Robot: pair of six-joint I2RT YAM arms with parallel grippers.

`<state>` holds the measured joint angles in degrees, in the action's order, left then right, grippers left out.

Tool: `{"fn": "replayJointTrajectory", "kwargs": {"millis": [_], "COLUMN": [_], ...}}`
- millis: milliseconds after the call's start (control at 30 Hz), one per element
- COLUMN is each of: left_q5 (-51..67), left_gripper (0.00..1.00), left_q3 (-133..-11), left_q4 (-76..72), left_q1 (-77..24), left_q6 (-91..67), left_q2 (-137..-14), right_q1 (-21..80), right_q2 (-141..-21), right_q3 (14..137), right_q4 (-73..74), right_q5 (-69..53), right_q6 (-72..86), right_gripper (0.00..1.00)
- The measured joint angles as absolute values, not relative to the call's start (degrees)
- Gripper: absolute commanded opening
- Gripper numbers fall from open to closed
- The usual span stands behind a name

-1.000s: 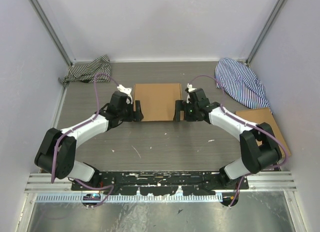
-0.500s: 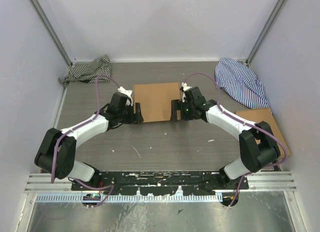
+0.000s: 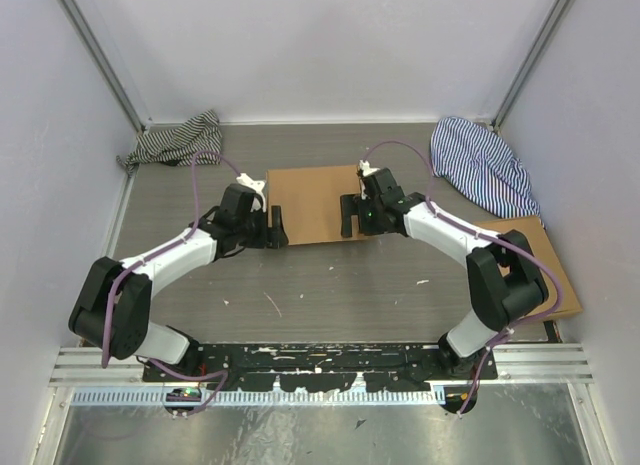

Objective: Fold the paper box

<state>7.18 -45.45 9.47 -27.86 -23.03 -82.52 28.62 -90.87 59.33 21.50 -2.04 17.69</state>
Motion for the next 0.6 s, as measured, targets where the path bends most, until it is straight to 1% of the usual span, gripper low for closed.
{"fn": "replayJointTrajectory", "kwargs": {"millis": [233,433,600], "left_q5": [9.93,11.66,12.27], "left_gripper": [0.75,0.74,0.73], "left_q3": [-45.91,-46.65,-47.72], "left_q4": [9.63,10.90,13.17], "left_q1": [-27.86,-27.81,-27.75], "left_q6": [-24.12,-24.95,-25.63], "left_q2": [-82.52,-82.52,-81.49], "right_q1": [28.62,28.60,28.60], "right_q2": [-91.22,-90.63,-89.54], "right_q3": [59.29,59.20,59.20], "right_q4": [21.32,21.71,22.57], "right_q5": [-3.53,-5.76,-6.63], "right_q6": [17.67,17.72,17.78], "right_gripper": [0.94,0.91,0.90]}}
